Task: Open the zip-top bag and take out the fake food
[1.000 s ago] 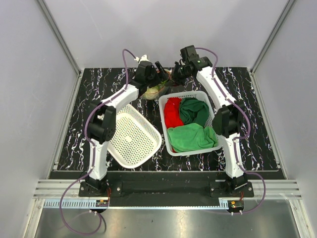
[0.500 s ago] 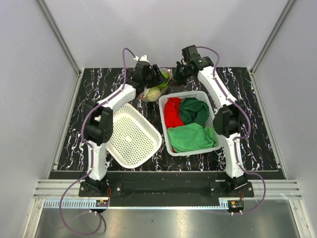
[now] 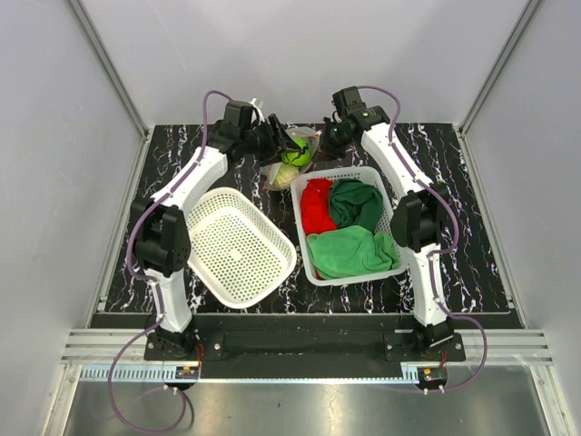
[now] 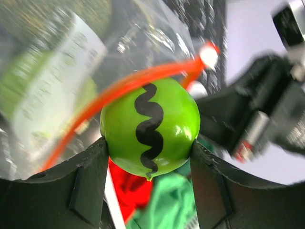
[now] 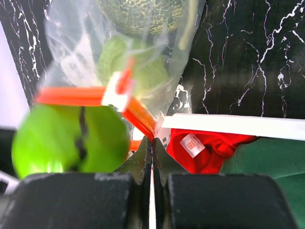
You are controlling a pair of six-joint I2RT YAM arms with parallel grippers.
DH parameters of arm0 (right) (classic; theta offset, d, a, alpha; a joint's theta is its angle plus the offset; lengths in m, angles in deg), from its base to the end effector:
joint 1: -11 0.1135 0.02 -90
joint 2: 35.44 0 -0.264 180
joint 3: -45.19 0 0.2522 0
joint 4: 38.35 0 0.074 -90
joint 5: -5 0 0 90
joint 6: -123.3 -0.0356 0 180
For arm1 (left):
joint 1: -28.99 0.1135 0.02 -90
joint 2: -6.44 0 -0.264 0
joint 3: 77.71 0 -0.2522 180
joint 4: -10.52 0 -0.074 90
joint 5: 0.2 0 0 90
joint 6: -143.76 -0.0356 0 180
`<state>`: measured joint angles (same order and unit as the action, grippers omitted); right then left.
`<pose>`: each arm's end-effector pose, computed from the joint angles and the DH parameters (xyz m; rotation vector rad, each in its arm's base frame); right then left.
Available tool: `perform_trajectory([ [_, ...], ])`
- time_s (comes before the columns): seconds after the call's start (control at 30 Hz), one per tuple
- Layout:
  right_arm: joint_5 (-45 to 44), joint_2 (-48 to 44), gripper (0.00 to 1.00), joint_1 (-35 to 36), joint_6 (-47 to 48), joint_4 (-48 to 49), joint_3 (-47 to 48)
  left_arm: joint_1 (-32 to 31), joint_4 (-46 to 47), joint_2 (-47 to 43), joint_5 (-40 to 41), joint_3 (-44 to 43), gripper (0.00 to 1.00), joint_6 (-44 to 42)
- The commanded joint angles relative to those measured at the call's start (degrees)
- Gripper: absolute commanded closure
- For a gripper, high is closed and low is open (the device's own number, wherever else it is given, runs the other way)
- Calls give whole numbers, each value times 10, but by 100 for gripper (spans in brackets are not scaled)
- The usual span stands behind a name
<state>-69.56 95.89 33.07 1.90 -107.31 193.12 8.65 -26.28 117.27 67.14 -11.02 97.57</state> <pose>0.4618 0.1975 0.2980 0.0911 2.5840 0.7087 0.4210 -0.1707 0.3109 -0.2301 2.3078 -1.0384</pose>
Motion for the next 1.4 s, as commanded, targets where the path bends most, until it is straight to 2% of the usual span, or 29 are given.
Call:
perform_trajectory([
  [0.0, -15, -27, 100, -3, 22, 16, 19, -6, -5, -101, -97, 22, 100, -2],
  [0.13, -5, -28, 100, -3, 15, 15, 24, -6, -25, -198, -61, 97, 96, -36],
  [0.33, 8, -43, 100, -3, 17, 16, 9, -7, -88, -341, 4, 256, 93, -102],
  [0.5, 22, -58, 100, -3, 16, 16, -8, -12, -150, -416, 76, 397, 90, -138],
  [0.63, 25, -68, 100, -3, 15, 16, -14, -22, -159, -450, 105, 461, 83, -131],
  [0.77, 32, -71, 100, -3, 10, 16, -20, -34, -154, -434, 139, 494, 76, -131],
  [0.9, 36, -74, 100, -3, 10, 18, -31, -37, -130, -408, 132, 522, 66, -125],
  [0.93, 37, -77, 100, -3, 10, 19, -33, -37, -126, -405, 132, 528, 52, -123],
  [0.97, 38, -79, 100, -2, 11, 20, -36, -37, -126, -404, 134, 529, 47, -119],
  [1.03, 42, -81, 100, -3, 11, 23, -41, -37, -125, -412, 136, 531, 27, -115],
  [1.07, 45, -83, 100, -3, 12, 22, -42, -37, -124, -416, 135, 526, 24, -114],
  [1.13, 51, -85, 100, -3, 13, 24, -45, -37, -122, -425, 120, 516, 18, -116],
  [1.37, 75, -87, 100, -3, 4, 28, -43, -37, -121, -423, 79, 423, 17, -105],
])
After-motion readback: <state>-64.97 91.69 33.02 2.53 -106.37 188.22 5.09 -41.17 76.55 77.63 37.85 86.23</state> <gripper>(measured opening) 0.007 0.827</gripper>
